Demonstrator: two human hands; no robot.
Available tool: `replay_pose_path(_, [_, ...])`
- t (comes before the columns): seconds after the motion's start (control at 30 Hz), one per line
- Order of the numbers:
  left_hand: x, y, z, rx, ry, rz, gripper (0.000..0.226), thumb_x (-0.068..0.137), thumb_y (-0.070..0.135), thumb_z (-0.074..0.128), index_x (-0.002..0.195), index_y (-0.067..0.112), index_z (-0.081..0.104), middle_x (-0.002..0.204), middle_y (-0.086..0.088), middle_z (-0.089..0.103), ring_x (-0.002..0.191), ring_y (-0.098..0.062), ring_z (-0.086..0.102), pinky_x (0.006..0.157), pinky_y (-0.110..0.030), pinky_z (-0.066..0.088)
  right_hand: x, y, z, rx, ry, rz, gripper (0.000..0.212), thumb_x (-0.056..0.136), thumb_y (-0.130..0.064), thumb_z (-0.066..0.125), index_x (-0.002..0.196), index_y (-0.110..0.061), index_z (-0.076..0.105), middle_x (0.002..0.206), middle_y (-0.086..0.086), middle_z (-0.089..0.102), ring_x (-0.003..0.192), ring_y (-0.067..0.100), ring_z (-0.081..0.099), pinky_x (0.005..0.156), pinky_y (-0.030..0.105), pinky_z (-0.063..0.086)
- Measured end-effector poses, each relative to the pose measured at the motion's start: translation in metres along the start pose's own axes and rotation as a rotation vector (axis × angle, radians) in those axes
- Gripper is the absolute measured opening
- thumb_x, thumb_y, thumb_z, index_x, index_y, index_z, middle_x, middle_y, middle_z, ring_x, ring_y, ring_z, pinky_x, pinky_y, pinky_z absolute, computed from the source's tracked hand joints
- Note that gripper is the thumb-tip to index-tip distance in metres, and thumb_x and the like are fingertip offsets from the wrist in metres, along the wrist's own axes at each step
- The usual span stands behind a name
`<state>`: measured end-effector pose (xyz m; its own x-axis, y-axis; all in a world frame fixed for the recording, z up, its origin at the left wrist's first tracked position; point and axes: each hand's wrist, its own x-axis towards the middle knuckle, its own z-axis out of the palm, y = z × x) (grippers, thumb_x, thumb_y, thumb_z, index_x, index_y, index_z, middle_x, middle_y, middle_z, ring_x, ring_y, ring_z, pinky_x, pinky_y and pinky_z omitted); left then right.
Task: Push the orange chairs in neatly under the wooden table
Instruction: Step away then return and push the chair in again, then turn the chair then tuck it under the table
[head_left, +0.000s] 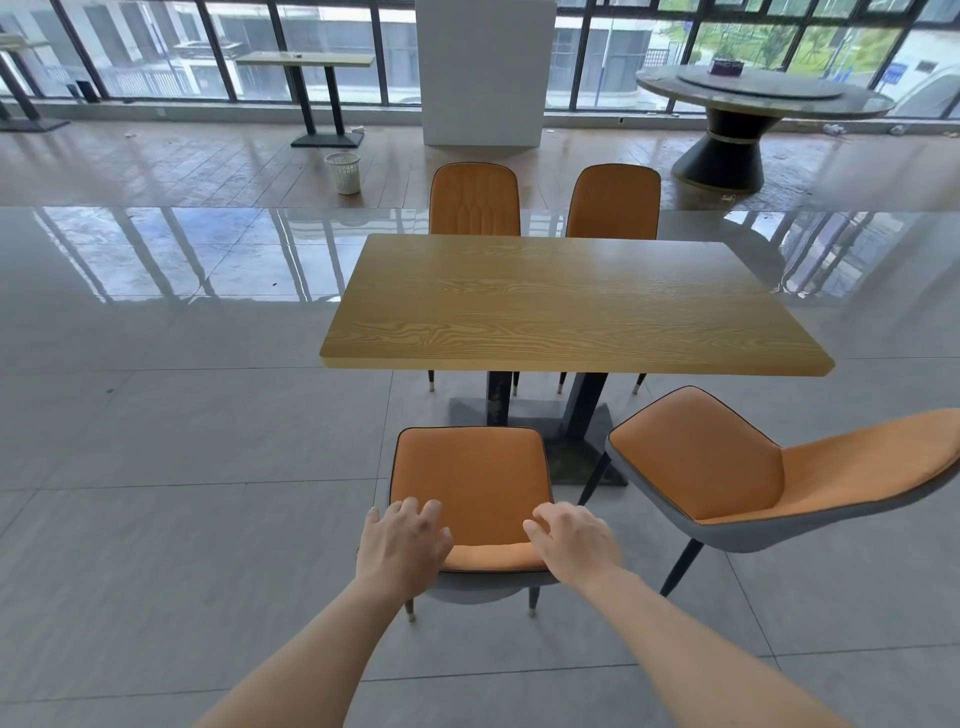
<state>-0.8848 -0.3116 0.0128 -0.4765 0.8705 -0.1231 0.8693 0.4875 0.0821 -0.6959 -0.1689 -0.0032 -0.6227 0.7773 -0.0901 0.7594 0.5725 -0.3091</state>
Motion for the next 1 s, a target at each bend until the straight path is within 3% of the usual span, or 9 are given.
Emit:
replay_pose_path(0.13, [-0.001,0.015,-0.005,0.006,-0.004,0.021,0.03,0.1,0.044,0.035,0.114,0.024,0.052,0.102,0.001,0.057,0.1,-0.02,0.055,0.099,-0.044,0.041,-0.004,0.009,-0.012,-0.008,0.018,-0.026,0.037,0.1,-0.046,0.046,0.121,-0.022,0.065,0.114,-0.001,0.07,0.102,0.02,0.062,0.091,0.038,0.051])
replay_pose_path(0.37, [-0.001,0.05,-0.016,0.0,0.039,0.048,0.032,0.098,0.044,0.038,0.116,0.023,0.054,0.102,0.0,0.058,0.101,-0.023,0.057,0.101,-0.049,0.042,-0.014,0.032,-0.037,-0.016,0.051,-0.03,0.037,0.099,-0.046,0.048,0.123,-0.022,0.064,0.117,0.001,0.069,0.104,0.023,0.062,0.092,0.04,0.051])
replay_pose_path(0.67, [-0.001,0.122,-0.033,0.02,0.098,0.102,0.046,0.1,0.046,0.036,0.139,0.024,0.044,0.128,-0.005,0.058,0.124,-0.026,0.051,0.112,-0.055,0.033,-0.029,0.076,-0.077,-0.075,0.115,-0.087,0.041,0.1,-0.045,0.046,0.131,-0.021,0.06,0.125,0.001,0.066,0.109,0.022,0.061,0.092,0.038,0.051])
replay_pose_path(1.0, [0.005,0.208,-0.05,0.045,0.124,0.21,0.054,0.1,0.05,0.036,0.147,0.023,0.033,0.145,-0.009,0.047,0.139,-0.03,0.037,0.117,-0.059,0.023,-0.047,0.139,-0.117,-0.084,0.183,-0.058,0.04,0.1,-0.046,0.047,0.131,-0.024,0.059,0.129,-0.001,0.065,0.112,0.022,0.06,0.093,0.036,0.047])
